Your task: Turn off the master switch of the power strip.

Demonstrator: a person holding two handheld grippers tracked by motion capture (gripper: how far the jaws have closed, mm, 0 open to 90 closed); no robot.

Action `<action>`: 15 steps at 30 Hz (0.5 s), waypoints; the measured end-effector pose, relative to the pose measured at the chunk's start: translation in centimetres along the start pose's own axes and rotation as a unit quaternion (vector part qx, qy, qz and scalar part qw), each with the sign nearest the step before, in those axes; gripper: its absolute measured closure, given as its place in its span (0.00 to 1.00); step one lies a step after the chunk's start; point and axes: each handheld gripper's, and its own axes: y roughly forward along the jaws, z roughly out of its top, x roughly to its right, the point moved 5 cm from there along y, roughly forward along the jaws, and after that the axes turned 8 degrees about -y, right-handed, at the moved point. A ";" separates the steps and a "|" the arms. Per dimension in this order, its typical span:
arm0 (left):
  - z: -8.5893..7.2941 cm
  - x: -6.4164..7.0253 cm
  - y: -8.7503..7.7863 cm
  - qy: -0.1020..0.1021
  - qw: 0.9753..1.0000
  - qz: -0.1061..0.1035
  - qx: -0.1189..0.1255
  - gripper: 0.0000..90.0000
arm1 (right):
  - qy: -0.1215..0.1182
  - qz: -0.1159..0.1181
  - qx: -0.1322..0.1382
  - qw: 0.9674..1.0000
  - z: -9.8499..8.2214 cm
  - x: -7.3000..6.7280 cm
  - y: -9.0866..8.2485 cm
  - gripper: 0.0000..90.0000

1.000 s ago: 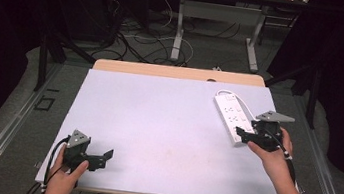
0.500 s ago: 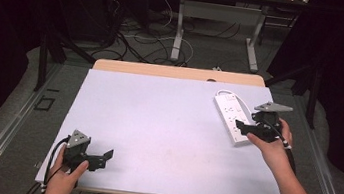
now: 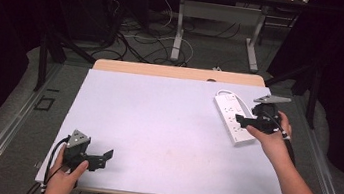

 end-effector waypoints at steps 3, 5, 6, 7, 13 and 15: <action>0.0 0.0 0.0 -0.001 1.000 -0.001 0.000 0.01 | -0.001 0.000 -0.002 1.000 0.3 0.3 0.2 0.36; 0.0 0.0 0.0 0.000 1.000 -0.001 0.000 0.01 | 0.000 -0.002 -0.004 1.000 0.6 0.3 0.4 0.36; 0.0 0.0 0.0 0.000 1.000 -0.001 0.000 0.01 | -0.003 0.000 -0.003 1.000 0.7 0.4 0.5 0.36; 0.0 -0.1 0.0 0.000 1.000 -0.001 0.001 0.01 | -0.004 -0.001 -0.004 1.000 0.8 0.5 0.6 0.36; 0.0 -0.1 0.1 0.000 1.000 -0.001 0.000 0.01 | -0.010 -0.001 -0.007 1.000 1.5 0.5 1.2 0.37; 0.0 -0.2 0.1 0.000 1.000 -0.001 0.000 0.01 | -0.013 -0.003 -0.012 1.000 1.7 0.6 1.5 0.37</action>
